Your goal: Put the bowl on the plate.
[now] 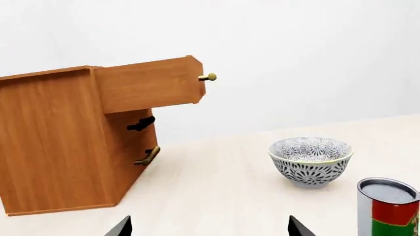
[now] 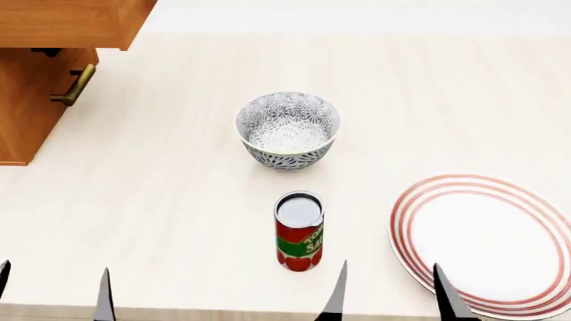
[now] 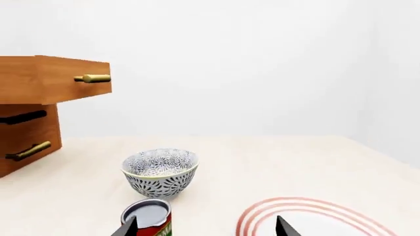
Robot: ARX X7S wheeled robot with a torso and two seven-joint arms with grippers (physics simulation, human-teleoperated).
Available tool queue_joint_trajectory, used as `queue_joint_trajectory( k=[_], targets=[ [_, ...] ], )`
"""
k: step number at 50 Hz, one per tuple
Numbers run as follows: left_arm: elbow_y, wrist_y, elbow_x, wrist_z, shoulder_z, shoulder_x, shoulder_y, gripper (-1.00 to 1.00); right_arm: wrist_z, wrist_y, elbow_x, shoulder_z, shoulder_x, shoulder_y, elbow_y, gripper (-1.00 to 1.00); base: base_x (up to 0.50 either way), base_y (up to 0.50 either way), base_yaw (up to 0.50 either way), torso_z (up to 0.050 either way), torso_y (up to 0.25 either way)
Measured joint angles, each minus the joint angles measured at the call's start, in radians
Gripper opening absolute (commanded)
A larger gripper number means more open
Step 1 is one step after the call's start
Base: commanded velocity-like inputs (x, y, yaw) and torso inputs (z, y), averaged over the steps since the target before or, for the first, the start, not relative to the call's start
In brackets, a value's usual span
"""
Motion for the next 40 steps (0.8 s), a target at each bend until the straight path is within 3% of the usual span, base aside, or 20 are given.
queue_joint_trajectory(
  k=[15,40],
  targets=[
    [0.25,-0.108,-0.047,-0.01,-0.011,-0.025,0.031,1.0,0.039,0.163,0.045,-0.008,0.034,0.014,-0.28,1.0,0.01,0.0,0.0,0.0,0.0],
    [0.347,-0.167,-0.082,-0.036,0.006,-0.058,0.035,1.0,0.065,0.184,0.075,-0.025,0.076,0.013,-0.355,1.0,0.44,0.0,0.0,0.0,0.0]
  ],
)
